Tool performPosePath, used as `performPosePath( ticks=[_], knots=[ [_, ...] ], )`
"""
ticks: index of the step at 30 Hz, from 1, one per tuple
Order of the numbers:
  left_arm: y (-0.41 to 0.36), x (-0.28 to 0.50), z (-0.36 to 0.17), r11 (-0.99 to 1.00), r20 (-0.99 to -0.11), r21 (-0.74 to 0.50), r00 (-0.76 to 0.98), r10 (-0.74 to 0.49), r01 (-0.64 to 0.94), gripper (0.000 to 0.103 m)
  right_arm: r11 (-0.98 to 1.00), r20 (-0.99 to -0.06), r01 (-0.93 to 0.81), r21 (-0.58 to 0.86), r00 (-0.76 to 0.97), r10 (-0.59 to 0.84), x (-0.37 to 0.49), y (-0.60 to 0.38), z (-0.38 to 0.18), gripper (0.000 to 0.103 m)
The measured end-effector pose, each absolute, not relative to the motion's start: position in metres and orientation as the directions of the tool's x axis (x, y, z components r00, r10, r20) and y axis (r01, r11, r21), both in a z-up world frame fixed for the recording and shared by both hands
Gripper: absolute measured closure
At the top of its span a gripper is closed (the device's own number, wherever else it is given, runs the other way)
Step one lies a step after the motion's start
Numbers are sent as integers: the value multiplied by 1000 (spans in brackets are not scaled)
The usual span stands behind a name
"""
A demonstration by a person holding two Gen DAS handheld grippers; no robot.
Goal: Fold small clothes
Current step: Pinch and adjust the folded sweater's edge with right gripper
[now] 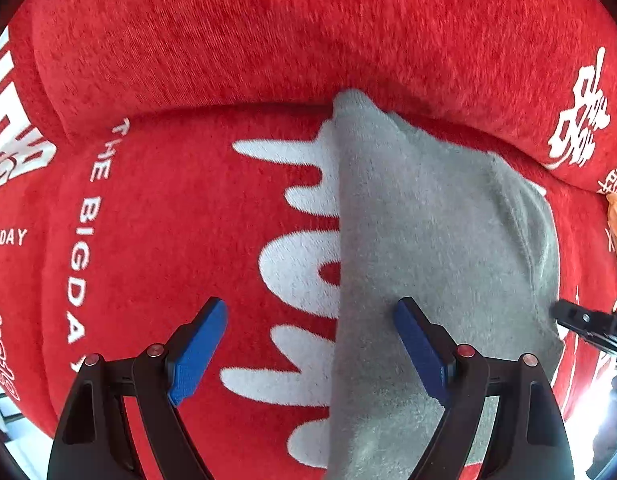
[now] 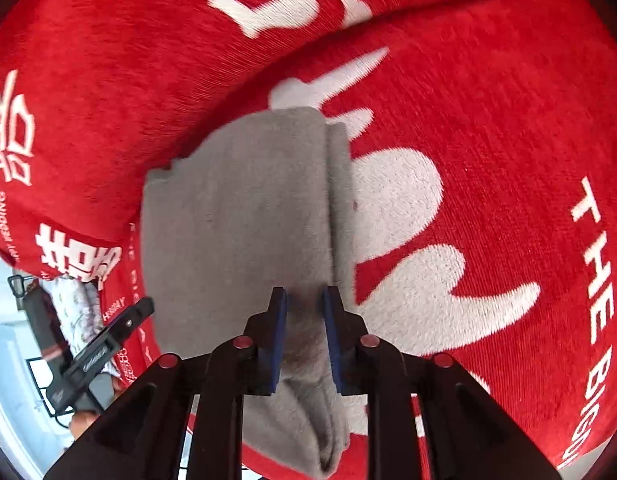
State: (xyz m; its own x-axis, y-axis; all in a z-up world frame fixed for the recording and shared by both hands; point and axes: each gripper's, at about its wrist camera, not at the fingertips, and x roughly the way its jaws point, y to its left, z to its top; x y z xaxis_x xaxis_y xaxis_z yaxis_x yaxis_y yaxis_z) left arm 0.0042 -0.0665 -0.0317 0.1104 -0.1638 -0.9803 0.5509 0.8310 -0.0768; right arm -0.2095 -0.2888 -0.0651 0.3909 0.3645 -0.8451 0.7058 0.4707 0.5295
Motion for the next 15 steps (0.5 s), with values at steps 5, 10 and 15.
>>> performPosePath(
  ticks=[5, 10, 15],
  knots=[
    [-64, -3, -33, 828, -981, -76, 106, -161, 556, 16, 379, -792, 706, 598, 448, 415, -228, -290, -67, 79],
    [-66, 1, -38, 830, -983, -71, 101, -152, 554, 16, 500, -838, 674, 544, 410, 359, -218, -282, -54, 95],
    [-69, -3, -38, 827, -983, -64, 105, -147, 558, 16, 544, -873, 683, 487, 356, 334, -219, -278, -65, 94]
  ],
)
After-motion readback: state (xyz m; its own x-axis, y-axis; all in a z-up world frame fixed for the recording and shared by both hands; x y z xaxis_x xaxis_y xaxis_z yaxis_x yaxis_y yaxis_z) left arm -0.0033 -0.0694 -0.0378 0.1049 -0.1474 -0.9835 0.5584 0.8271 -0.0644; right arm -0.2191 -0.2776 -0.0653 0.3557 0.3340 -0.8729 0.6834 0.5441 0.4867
